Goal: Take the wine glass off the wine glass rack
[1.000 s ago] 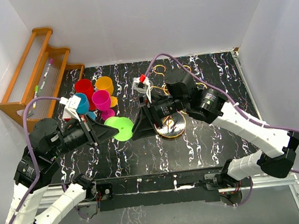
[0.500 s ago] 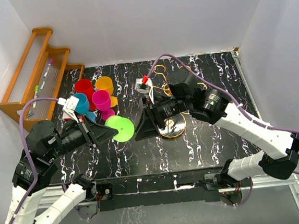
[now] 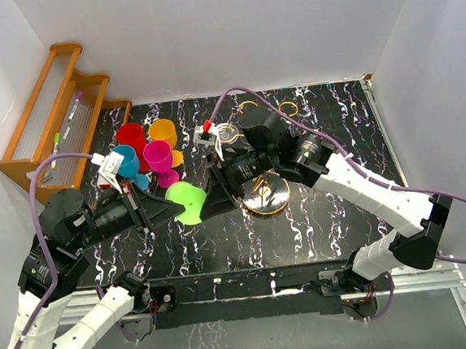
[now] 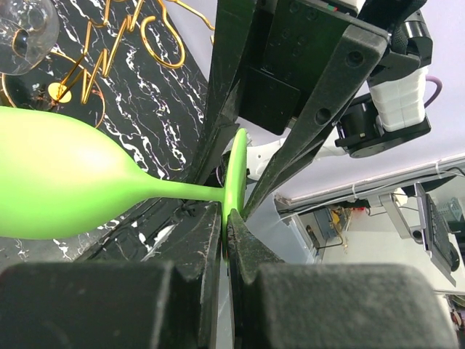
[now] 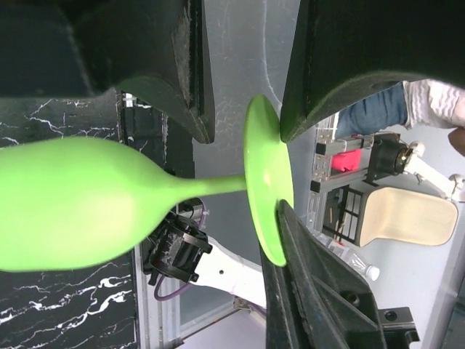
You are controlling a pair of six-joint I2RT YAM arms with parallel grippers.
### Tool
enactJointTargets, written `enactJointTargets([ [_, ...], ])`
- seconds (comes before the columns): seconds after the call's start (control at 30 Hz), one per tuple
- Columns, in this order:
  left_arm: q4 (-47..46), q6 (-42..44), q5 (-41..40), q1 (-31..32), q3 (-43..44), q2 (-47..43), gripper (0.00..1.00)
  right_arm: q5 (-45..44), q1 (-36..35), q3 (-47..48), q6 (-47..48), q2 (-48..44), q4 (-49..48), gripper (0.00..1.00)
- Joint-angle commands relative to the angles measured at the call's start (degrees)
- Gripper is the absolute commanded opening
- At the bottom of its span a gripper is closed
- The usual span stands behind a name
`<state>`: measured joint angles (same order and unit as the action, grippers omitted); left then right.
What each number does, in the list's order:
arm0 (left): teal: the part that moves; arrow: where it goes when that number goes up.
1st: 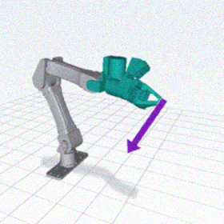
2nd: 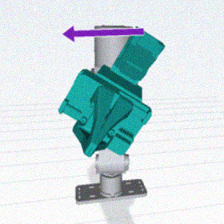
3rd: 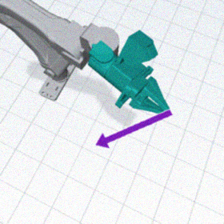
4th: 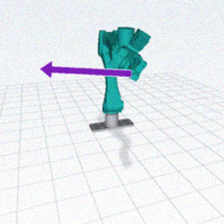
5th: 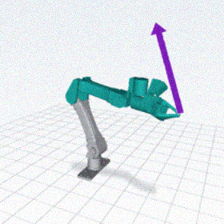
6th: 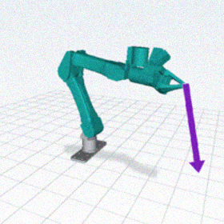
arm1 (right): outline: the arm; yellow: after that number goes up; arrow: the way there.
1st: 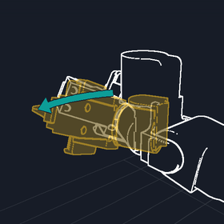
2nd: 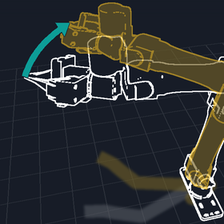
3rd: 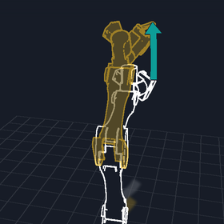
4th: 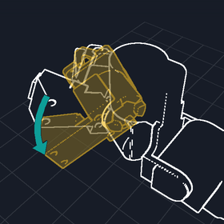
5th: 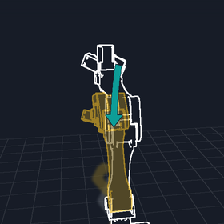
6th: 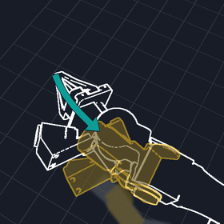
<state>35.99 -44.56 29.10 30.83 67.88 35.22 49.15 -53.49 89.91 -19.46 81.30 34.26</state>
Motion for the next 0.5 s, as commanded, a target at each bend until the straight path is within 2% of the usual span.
enactJointTargets([
  [0.0,-2.0,0.5,2.0,0.0,-0.4,0.4,0.0,3.6,0.0,4.7,0.3,0.9,-4.9,0.42],
  [0.17,-1.1,1.4,2.1,0.0,-0.4,1.7,0.0,4.9,0.0,5.0,0.1,1.4,-5.8,0.37],
  [0.23,-0.6,1.6,1.7,-0.1,-0.3,2.0,0.0,5.9,0.0,5.1,0.1,1.6,-5.8,0.26],
  [0.3,0.0,1.7,0.6,0.0,-0.2,2.3,0.0,6.5,0.0,4.9,0.2,1.4,-5.8,0.11],
  [0.33,0.5,1.7,0.0,-0.1,0.0,2.4,0.0,6.4,0.0,4.6,0.3,1.3,-5.8,0.08],
  [0.37,1.3,1.7,-1.2,0.0,0.2,2.5,0.06,6.2,0.0,4.2,0.6,1.0,-5.7,0.08],
  [0.4,2.8,1.7,-3.1,0.0,0.8,2.7,0.18,5.9,0.0,3.9,1.0,0.7,-5.5,0.08],
  [0.47,6.6,1.4,-8.7,0.0,2.9,3.1,0.28,4.4,0.0,3.2,2.4,0.2,-4.5,0.08],
])
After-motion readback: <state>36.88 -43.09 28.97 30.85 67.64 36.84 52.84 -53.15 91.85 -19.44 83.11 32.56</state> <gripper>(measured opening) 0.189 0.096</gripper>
